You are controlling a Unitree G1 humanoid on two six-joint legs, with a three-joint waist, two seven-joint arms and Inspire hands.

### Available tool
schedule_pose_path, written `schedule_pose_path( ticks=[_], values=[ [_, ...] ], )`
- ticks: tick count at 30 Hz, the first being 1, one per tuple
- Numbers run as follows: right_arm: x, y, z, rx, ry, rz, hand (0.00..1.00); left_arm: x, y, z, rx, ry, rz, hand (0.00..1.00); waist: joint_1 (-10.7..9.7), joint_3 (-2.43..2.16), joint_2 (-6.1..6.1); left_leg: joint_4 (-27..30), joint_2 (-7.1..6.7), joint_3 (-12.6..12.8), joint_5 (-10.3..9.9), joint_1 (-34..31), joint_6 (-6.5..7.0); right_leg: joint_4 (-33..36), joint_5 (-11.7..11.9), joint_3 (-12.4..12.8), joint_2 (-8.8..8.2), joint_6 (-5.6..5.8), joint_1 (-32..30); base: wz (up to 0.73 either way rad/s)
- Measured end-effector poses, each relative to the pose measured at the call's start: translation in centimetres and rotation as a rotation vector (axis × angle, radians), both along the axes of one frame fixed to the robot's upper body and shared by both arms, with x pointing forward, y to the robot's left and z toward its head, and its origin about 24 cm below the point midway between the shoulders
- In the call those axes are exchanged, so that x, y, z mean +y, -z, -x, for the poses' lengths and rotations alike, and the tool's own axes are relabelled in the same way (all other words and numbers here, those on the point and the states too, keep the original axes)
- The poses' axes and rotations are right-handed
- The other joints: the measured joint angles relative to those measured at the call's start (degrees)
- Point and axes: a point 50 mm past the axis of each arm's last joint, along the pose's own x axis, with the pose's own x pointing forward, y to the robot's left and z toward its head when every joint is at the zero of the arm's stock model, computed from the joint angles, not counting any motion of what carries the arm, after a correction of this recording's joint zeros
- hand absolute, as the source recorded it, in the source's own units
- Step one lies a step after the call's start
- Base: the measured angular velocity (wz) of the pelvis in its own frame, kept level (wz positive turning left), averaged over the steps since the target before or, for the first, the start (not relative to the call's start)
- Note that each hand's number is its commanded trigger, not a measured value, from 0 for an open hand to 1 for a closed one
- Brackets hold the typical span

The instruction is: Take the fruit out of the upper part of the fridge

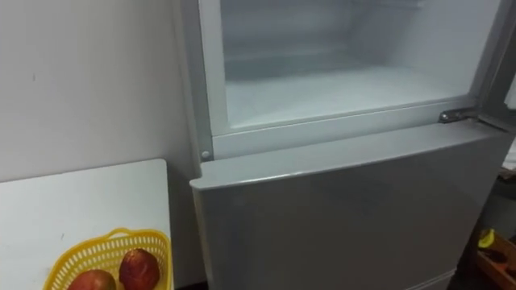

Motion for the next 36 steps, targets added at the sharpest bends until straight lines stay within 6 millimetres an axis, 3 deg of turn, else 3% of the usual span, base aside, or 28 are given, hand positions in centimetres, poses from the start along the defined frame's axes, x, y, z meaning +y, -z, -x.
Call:
schedule_pose_path(
  ticks=[4, 5, 8, 12, 15, 23, 28, 36],
  values=[
    [-1.4, 0.9, 0.9, -0.037, 0.116, -0.147, 0.00, 0.5, -0.1, 0.4, 0.001, -0.039, -0.014, 0.00, -0.03, 0.07, -0.43, -0.05, -0.06, -0.34, 0.01, 0.03, -0.02, 0.54, -0.49, 0.09, -0.06, -0.02, -0.75, 0.01],
    [-2.0, 1.0, 0.9, -0.052, 0.159, -0.179, 0.00, 0.8, -0.2, 0.5, 0.000, -0.054, -0.020, 0.00, -0.10, 0.23, -0.79, -0.02, -0.11, -0.34, 0.01, 0.04, -0.02, 1.19, -0.67, 0.08, -0.17, -0.06, -1.03, 0.00],
    [-4.4, 1.6, 1.0, -0.068, 0.282, -0.243, 0.00, 1.4, -0.5, 0.8, -0.023, -0.103, -0.038, 0.00, -1.11, 0.09, -2.19, 0.38, -0.15, -0.37, 0.02, -0.17, -0.02, 1.36, -0.91, -0.04, -0.25, 0.02, -1.01, 0.06],
    [-8.2, 0.1, 0.9, -0.147, 0.418, -0.263, 0.00, 3.1, -1.1, 1.7, -0.027, -0.183, -0.085, 0.00, -2.01, 0.11, -4.00, 0.56, -0.14, -0.79, 0.02, -0.54, -0.01, 1.14, -0.88, -0.36, -0.26, -0.01, -1.01, 0.03],
    [-10.6, -1.0, 1.0, -0.170, 0.504, -0.262, 0.00, 3.6, -1.5, 1.6, -0.047, -0.189, -0.102, 0.00, -2.05, 0.02, -4.67, 0.84, -0.14, -0.67, 0.03, -1.07, 0.00, 0.98, -0.49, -0.39, -0.25, 0.02, -0.96, 0.02],
    [-13.1, -1.8, 1.2, -0.235, 0.634, -0.322, 0.00, 4.6, -1.8, 1.6, -0.056, -0.240, -0.133, 0.00, -3.07, -0.08, -4.61, 0.81, -0.14, -0.86, 0.05, -1.11, -0.03, 1.01, -0.63, -0.78, -0.29, -0.09, -1.01, 0.01],
    [-14.9, -3.7, 0.5, -0.251, 0.671, -0.306, 0.00, 5.3, -2.1, 1.7, -0.064, -0.277, -0.152, 0.00, -3.39, -0.09, -4.88, 0.80, -0.15, -1.38, 0.13, -0.77, -0.14, 0.93, -0.72, -1.11, -0.29, -0.18, -0.99, 0.02],
    [-16.5, -5.2, 1.1, -0.315, 0.742, -0.350, 0.00, 6.1, -2.4, 2.9, -0.048, -0.313, -0.178, 0.00, -3.08, -0.11, -6.87, 0.88, 0.03, -1.67, 0.21, -1.00, -0.29, -0.10, -0.53, -2.52, -0.32, -0.47, -0.59, 0.05]
  ],
)
